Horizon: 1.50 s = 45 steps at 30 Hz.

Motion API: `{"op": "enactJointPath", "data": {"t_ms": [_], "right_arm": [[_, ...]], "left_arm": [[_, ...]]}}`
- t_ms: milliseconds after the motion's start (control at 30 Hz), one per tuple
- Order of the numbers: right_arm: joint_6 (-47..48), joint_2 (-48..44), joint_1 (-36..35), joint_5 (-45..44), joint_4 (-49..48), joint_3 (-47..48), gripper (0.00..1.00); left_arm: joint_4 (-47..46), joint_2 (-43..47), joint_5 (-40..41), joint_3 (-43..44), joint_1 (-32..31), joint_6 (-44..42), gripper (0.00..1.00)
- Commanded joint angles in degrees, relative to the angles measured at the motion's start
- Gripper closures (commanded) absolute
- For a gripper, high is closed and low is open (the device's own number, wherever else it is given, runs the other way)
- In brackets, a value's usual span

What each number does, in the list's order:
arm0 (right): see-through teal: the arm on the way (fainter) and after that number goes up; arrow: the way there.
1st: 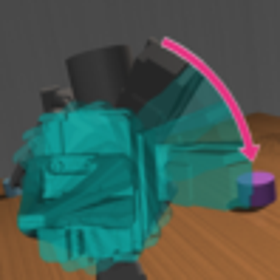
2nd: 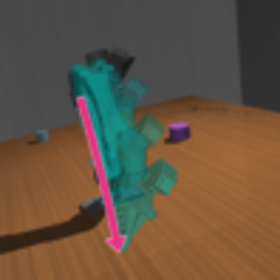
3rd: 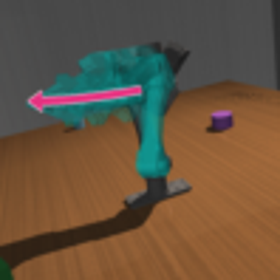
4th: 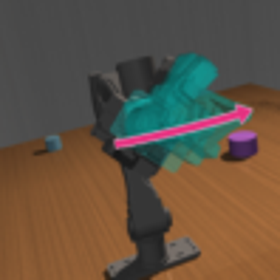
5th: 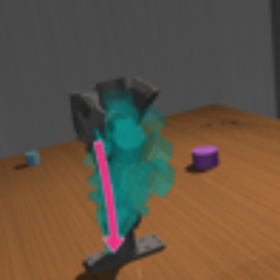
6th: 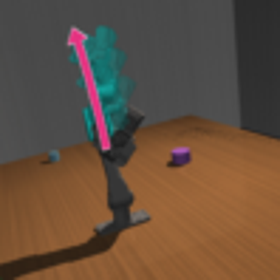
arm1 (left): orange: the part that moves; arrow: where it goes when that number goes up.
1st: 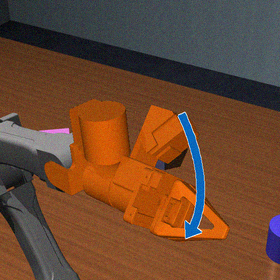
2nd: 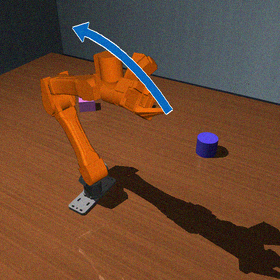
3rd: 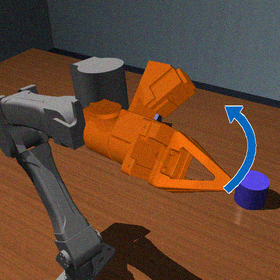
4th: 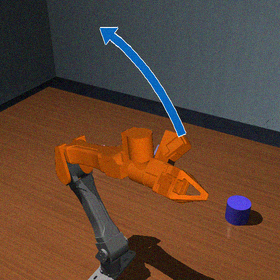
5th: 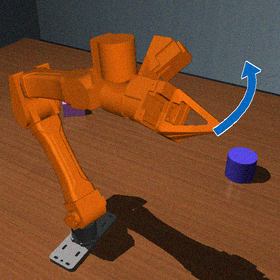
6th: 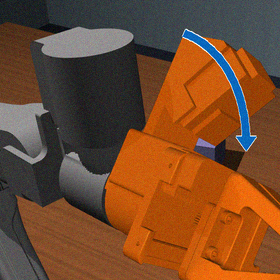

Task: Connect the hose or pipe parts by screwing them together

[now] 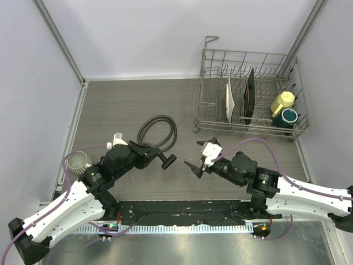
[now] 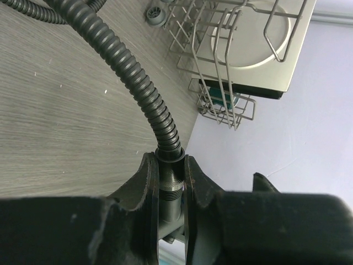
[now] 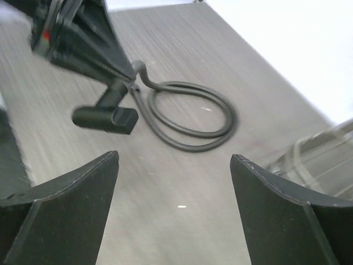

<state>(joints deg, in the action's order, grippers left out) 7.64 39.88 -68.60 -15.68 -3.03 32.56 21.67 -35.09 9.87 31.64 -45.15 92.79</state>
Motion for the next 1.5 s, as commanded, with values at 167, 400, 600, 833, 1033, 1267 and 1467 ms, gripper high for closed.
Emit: {"op": "enactJointPath", "data": {"t_ms": [167, 400, 600, 833, 1033, 1267, 1467], "right_arm": [[56.9, 11.8, -10.9, -6.8, 0.1, 7.2, 0.08], [64.0, 16.8, -13.6, -4.3, 2.6, 10.4, 0.11], [66.5, 22.3, -15.5, -5.0, -1.1, 10.3, 0.13], [69.4, 27.4, -16.6, -7.1, -7.2, 9.5, 0.18], [54.0, 29.7, -16.5, -12.4, -19.1, 8.4, 0.77], [13.5, 29.8, -16.4, -23.2, -27.9, 4.8, 0.91], [-21.5, 26.9, -14.6, -30.5, -35.5, -1.3, 0.96]], "left_arm": [[4.2, -4.4, -2.0, 8.3, -0.2, -0.2, 1.0], [3.7, -5.5, -2.4, 8.4, -0.2, 1.3, 1.0], [2.1, -5.8, -3.9, 7.9, -0.2, 2.9, 1.0], [2.7, -5.7, -3.6, 8.3, -0.2, 3.0, 1.0], [-2.2, -3.9, -3.3, 5.7, -0.1, 2.8, 1.0], [-14.2, -1.6, -1.6, 1.9, -0.2, 1.3, 1.0], [-30.9, -0.2, -0.3, -4.3, -0.2, 2.0, 1.0]]}}
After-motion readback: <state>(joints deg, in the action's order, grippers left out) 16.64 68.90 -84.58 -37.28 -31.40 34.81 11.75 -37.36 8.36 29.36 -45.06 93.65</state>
